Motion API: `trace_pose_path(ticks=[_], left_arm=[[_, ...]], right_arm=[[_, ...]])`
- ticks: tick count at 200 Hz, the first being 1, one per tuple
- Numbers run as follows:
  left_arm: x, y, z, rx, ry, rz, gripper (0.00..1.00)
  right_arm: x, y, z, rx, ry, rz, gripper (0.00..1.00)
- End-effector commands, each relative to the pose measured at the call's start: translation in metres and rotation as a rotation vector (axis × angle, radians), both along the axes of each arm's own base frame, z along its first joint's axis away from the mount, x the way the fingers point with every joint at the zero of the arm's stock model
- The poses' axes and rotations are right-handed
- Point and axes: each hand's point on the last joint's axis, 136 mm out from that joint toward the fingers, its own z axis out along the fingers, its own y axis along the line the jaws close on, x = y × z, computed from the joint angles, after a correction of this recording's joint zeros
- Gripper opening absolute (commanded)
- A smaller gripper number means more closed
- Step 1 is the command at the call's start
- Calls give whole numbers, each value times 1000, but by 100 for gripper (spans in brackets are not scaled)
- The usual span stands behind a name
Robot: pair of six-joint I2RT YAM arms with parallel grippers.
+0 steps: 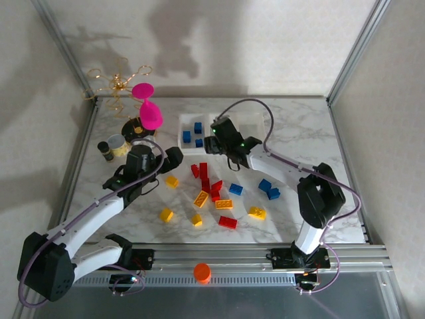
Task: Sort the legos into containers by color
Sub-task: Pick up the lego from the center of the table.
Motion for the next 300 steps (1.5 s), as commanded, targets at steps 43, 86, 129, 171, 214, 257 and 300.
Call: trace_pose_path(ticks=[43, 86, 129, 171, 214, 257, 300], left_arm=[[-20, -21, -8, -28, -5, -52, 100], [-30, -25, -21, -48, 21, -52, 100], [-38, -32, -29, -56, 41, -57, 100], [-40, -33, -32, -60, 41, -49, 100], [-38, -32, -35, -55, 50, -29, 100], [-37, -28, -34, -45, 46, -9, 100], [-33, -30, -32, -42, 41, -8, 100]], right_arm=[[-60, -48, -49, 1, 197, -114, 78], [-94, -59, -87, 34, 328, -137, 80], [-122, -68, -103, -22, 372, -77, 79], [-141, -77, -114, -53, 404, -28, 78], [-137, -74, -124, -101, 410, 0, 76], [-128, -72, -132, -133, 402, -2, 75], [-106, -71, -130, -135, 375, -45, 71]])
